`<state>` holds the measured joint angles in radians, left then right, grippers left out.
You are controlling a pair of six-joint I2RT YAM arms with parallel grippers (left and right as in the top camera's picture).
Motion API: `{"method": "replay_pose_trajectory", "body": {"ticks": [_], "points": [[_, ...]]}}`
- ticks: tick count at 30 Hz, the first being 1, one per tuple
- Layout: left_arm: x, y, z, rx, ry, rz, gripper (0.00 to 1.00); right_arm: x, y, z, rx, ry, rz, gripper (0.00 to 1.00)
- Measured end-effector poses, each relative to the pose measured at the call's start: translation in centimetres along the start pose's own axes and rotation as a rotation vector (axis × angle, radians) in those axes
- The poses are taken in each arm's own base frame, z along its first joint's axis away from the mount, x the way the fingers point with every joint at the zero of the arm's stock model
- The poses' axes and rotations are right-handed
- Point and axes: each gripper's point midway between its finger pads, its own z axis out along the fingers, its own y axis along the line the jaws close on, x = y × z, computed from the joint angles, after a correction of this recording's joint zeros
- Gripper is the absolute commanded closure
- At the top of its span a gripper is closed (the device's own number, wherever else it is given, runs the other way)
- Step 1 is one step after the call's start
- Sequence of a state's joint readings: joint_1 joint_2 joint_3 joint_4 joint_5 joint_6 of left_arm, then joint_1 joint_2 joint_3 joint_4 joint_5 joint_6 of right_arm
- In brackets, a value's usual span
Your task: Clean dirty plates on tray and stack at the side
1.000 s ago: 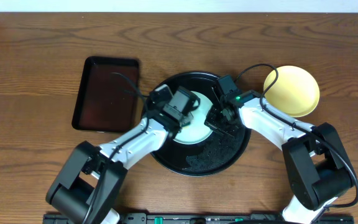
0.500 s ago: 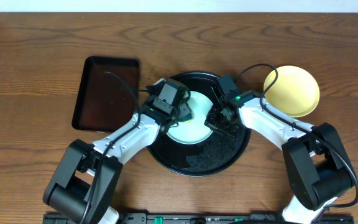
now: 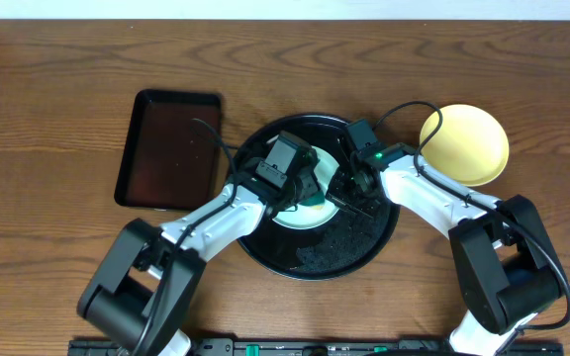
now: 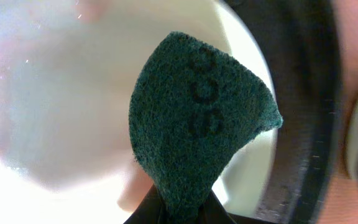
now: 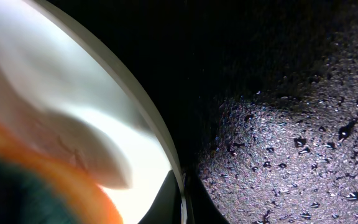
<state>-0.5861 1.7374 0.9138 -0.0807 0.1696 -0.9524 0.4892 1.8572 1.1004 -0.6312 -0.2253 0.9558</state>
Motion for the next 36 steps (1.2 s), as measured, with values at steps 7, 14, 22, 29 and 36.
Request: {"method": "replay_pose_trajectory", "body": {"ticks": [7, 14, 22, 29, 36], "points": [[0.5, 1.4, 1.9, -0.046, 0.022, -0.006, 0.92, 0.0, 0.0, 0.0, 0.001, 0.000, -0.002, 0.99], [0.1, 1.9, 1.8, -0.066, 0.026, -0.021, 0.92, 0.0, -0.1, 0.0, 0.003, 0.002, -0.020, 0.99], [-1.8, 3.5, 1.4, -0.090, 0.030, -0.046, 0.92, 0.1, -0.2, 0.0, 0.020, -0.004, -0.029, 0.99], [-3.2, 5.8, 0.3, -0.178, 0.001, -0.066, 0.92, 0.1, -0.1, -0.1, 0.030, -0.014, -0.041, 0.99], [-4.3, 8.6, -2.6, -0.329, -0.103, -0.031, 0.92, 0.3, 0.2, -0.1, 0.016, -0.003, -0.053, 0.99]]}}
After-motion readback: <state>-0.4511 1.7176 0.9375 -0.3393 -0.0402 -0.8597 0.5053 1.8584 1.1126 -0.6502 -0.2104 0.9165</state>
